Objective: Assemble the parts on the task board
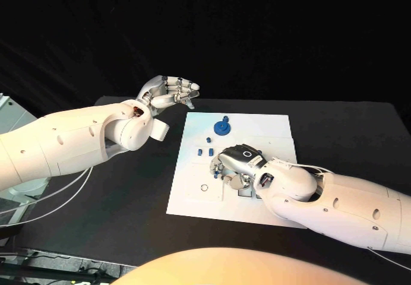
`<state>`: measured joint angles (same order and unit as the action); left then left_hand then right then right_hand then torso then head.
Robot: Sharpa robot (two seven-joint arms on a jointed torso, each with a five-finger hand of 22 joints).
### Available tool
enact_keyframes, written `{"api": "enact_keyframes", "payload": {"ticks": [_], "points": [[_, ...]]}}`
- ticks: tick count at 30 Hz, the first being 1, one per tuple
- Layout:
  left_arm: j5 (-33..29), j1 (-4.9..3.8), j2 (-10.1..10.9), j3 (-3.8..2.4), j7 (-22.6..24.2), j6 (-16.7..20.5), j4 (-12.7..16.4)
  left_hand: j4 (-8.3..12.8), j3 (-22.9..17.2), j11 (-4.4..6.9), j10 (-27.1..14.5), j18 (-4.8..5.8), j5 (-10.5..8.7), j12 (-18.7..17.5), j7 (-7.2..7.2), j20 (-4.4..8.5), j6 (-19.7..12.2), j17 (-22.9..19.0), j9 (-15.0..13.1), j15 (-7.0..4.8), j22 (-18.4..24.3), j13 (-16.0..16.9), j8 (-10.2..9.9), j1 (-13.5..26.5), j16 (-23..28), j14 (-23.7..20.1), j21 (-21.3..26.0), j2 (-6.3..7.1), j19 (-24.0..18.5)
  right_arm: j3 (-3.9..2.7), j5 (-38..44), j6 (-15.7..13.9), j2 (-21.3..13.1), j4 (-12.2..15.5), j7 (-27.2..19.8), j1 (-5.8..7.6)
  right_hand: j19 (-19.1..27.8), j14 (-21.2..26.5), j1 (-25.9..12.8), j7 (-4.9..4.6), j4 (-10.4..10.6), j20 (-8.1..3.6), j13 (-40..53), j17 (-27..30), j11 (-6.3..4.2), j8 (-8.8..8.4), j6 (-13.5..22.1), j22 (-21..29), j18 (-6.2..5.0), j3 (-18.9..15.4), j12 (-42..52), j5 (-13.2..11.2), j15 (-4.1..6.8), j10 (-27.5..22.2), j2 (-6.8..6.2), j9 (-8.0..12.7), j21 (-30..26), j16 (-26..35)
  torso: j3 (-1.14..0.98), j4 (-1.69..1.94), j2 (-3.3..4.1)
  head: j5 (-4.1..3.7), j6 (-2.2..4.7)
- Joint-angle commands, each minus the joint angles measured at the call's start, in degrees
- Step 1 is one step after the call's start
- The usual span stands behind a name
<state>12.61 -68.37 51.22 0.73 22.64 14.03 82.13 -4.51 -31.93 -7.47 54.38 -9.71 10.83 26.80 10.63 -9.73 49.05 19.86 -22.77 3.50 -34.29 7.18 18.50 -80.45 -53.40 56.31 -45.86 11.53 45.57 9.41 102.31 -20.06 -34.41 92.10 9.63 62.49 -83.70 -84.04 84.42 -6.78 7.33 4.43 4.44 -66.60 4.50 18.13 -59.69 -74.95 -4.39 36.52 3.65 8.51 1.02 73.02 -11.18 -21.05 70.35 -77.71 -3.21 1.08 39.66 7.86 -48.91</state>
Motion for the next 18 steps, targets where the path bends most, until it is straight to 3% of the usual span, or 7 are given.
{"api": "enact_keyframes", "payload": {"ticks": [1, 3, 6, 11, 15, 16, 18], "points": [[-0.30, -0.03, -0.05, -0.05, 0.22, -0.38, 0.09, 0.17, 0.23, 0.00, 0.42, -0.71, 0.06, -0.16, 0.48, 0.08, -0.02, 0.05, 0.09, 0.14, -0.07, -0.08, -0.22, -0.38, -0.10, 0.27, -0.14, -0.05, 0.29, 0.25, 0.56, 2.34, 0.00, -0.16, -0.36, -0.23, -0.34, -1.91, -0.40, -0.56, -0.28, -0.08, -0.10, 0.14, -1.15, 0.20, 0.16, -5.99, 0.52, 0.40, -0.02, 0.22, 0.19, 1.50, 0.26, -0.14, -0.56, 0.24, 0.00, -0.04, -0.04, -0.02, -0.03], [-0.29, -0.03, -0.03, -0.05, 0.20, -0.36, 0.09, 0.17, 0.23, 0.00, 0.42, -0.71, 0.06, -0.16, 0.48, 0.08, -0.02, 0.05, 0.09, 0.14, -0.07, -0.08, -0.22, -0.38, -0.10, 0.27, -0.14, -0.05, 0.29, 0.26, 0.25, 2.12, -0.05, -0.21, -0.55, -0.23, -0.22, -1.90, -0.68, -0.69, -0.45, -0.03, -0.18, 0.09, -1.03, 0.07, 0.36, -5.88, 0.47, 0.44, -0.10, 0.19, 0.08, 1.22, 0.16, -0.19, -0.90, 0.18, 0.00, -0.08, -0.05, 0.00, -0.02], [-0.29, -0.03, -0.01, -0.05, 0.14, -0.33, 0.09, 0.19, 0.21, 0.01, 0.44, -0.71, 0.06, -0.19, 0.47, 0.09, 0.00, 0.05, 0.09, 0.14, -0.08, -0.10, -0.23, -0.44, -0.08, 0.25, -0.14, -0.10, 0.28, 0.27, -0.18, 1.58, -0.14, -0.25, -0.73, -0.23, 0.51, -1.62, -3.14, -1.33, -0.05, 0.42, -0.70, 0.72, -0.15, -1.02, 1.87, -5.09, 0.17, -0.80, -0.24, 0.03, -0.68, -2.03, -1.40, 0.01, -2.91, 0.45, 0.01, -0.09, -0.06, -0.02, -0.03], [-0.28, -0.03, 0.04, -0.05, 0.07, -0.31, 0.03, 0.19, 0.21, 0.01, 0.44, -0.71, 0.06, -0.19, 0.47, 0.09, 0.00, 0.05, 0.09, 0.14, -0.08, -0.10, -0.23, -0.44, -0.08, 0.25, -0.14, -0.10, 0.28, 0.29, -0.56, -0.41, -0.32, -0.25, -0.65, -0.22, 1.27, -1.35, -5.52, -1.39, 0.49, 1.08, -0.84, 1.24, 0.57, -2.77, 3.91, -4.15, -0.22, -2.51, -0.10, -0.05, -1.21, -6.64, -3.46, 0.55, -5.23, 0.57, 0.00, -0.06, -0.07, -0.10, 0.01], [-0.26, -0.03, 0.09, -0.05, -0.20, -0.31, 0.02, 0.19, 0.21, 0.01, 0.44, -0.71, 0.06, -0.19, 0.47, 0.09, 0.00, 0.05, 0.09, 0.14, -0.08, -0.10, -0.23, -0.44, -0.08, 0.25, -0.14, -0.10, 0.28, 0.30, -0.68, -2.58, -0.48, -0.25, -0.30, -0.22, 2.98, -0.48, -5.44, -1.57, 0.07, 1.64, -0.73, 3.96, 1.18, -4.26, 5.42, -1.79, -1.16, -3.90, 0.30, -0.02, -1.67, -10.91, -3.84, 1.00, -10.61, 1.98, -0.01, -0.05, -0.07, -0.17, 0.10], [-0.25, -0.03, 0.10, -0.05, -0.37, -0.31, 0.01, 0.19, 0.21, 0.01, 0.44, -0.71, 0.06, -0.19, 0.47, 0.09, 0.00, 0.05, 0.09, 0.14, -0.08, -0.10, -0.23, -0.44, -0.08, 0.25, -0.14, -0.10, 0.28, 0.30, -0.70, -3.51, -0.52, -0.23, -0.14, -0.22, 4.52, 0.94, -4.65, -1.62, -0.54, 1.91, -0.69, 7.91, 1.56, -5.09, 6.28, 0.16, -1.85, -4.51, 0.48, 0.05, -1.97, -13.07, -3.68, 1.26, -14.95, 4.45, 0.01, -0.05, -0.07, -0.22, 0.15], [-0.24, -0.03, 0.12, -0.05, -0.56, -0.33, -0.02, 0.22, 0.21, -0.02, 0.34, -0.70, 0.03, -0.32, 0.50, 0.10, -0.07, 0.06, 0.12, 0.15, -0.09, -0.17, -0.33, -0.52, -0.02, 0.19, -0.12, -0.14, 0.24, 0.30, -0.73, -4.64, -0.60, -0.18, 0.03, -0.22, 4.58, 1.01, -4.43, -1.63, -0.71, 1.98, -0.64, 8.09, 1.63, -5.39, 6.59, 0.29, -1.88, -4.73, 0.70, 0.08, -2.02, -13.51, -3.62, 1.36, -15.21, 4.56, 0.03, -0.05, -0.09, -0.28, 0.20]]}}
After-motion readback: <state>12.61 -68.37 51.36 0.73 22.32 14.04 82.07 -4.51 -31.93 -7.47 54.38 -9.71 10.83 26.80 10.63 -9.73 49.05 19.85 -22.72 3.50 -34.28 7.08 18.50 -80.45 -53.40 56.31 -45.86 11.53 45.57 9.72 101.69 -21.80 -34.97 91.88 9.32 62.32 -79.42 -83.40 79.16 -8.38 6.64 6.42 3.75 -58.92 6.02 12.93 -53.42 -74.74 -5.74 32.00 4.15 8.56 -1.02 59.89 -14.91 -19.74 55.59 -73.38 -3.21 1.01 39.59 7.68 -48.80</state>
